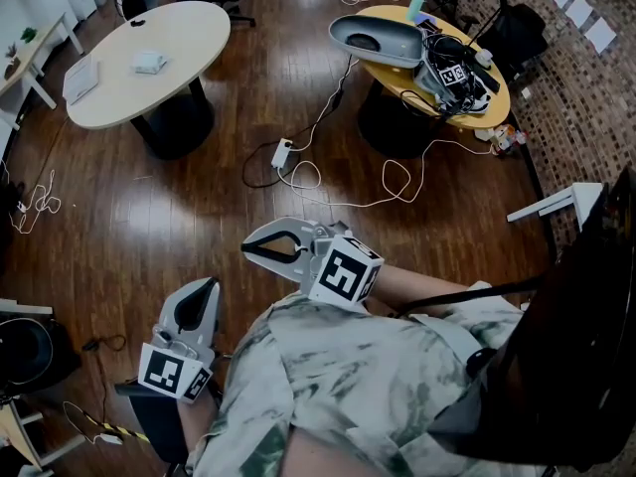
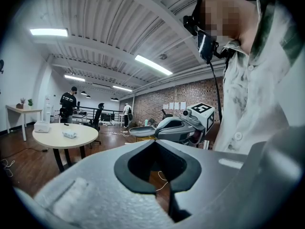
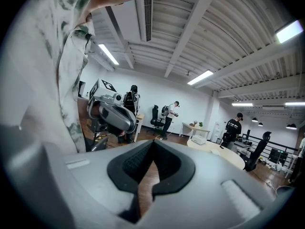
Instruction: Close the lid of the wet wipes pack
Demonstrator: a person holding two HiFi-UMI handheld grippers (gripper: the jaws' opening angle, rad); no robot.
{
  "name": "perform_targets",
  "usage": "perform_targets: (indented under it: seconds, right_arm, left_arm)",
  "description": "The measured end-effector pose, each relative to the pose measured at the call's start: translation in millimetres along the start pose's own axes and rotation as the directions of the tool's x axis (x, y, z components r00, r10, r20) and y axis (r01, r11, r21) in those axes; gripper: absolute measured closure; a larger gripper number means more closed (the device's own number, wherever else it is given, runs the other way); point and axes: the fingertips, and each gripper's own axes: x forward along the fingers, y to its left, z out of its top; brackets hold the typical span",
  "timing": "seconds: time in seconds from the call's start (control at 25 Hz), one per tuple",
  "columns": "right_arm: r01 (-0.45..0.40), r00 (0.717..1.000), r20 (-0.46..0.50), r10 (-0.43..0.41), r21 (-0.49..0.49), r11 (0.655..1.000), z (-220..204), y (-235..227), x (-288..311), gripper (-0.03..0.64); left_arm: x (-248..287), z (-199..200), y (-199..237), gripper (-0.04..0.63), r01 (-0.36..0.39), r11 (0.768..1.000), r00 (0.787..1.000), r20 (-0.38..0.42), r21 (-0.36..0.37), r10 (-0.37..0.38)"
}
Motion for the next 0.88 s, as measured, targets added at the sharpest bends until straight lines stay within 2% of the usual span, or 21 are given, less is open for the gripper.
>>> perform_targets:
  seconds: [0.68,0.88]
  right_arm:
    - [-0.004,1.000,-0.016,0.004,0.009,1.000,-4.5,1.6,0.5,0.612]
    - [-0.008,1.000,0.002,0.008,-0.016,1.000,-11.0,2.6,1.0,0.612]
  left_arm:
    - [1.0,-1.7,0.6,0.594,-0.006,1.000,1.000,-0.005,-0.004,0.006]
    - [2.2,-2.4,-1.3,0.594,-0.007,1.000,1.000,-0.001,-0.006,0.007]
